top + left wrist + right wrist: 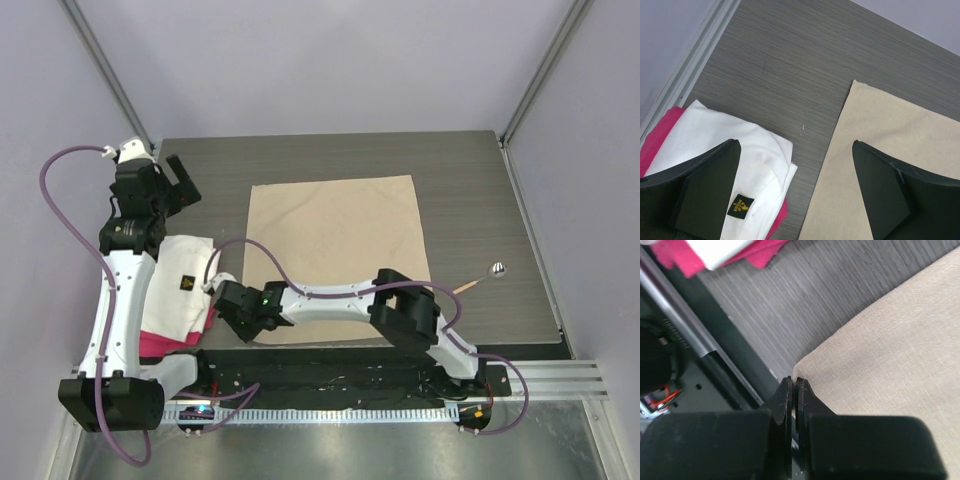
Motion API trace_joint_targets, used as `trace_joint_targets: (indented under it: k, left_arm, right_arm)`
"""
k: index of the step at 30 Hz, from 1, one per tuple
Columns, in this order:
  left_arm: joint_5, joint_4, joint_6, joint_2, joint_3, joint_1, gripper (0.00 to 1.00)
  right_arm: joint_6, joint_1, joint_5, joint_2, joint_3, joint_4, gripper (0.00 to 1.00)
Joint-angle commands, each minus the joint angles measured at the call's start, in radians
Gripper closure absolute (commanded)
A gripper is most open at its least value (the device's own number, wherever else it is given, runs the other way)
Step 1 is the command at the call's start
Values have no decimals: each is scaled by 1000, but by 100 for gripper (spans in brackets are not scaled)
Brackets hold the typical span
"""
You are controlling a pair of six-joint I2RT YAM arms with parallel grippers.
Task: Fold the napkin, place the utensils inside, and roll it up
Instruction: Fold the napkin at the center of the board.
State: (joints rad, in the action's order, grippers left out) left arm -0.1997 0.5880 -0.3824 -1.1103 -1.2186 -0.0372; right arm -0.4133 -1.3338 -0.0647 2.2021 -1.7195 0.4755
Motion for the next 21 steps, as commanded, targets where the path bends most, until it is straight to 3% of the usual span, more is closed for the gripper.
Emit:
trace_joint_targets:
  k: [1,10,21]
  left_arm:
    - [-26,-25,16,29,-24,-1,0]
    - [-29,-25,19,32,-24,-1,0]
    - [-23,-27,17,32,-24,-3,0]
  right_arm:
    - [11,25,-13,-156,40,-44,99]
    - [47,212,-84,-277,221,-43,99]
    - [166,435,-230,-277,268,-3,99]
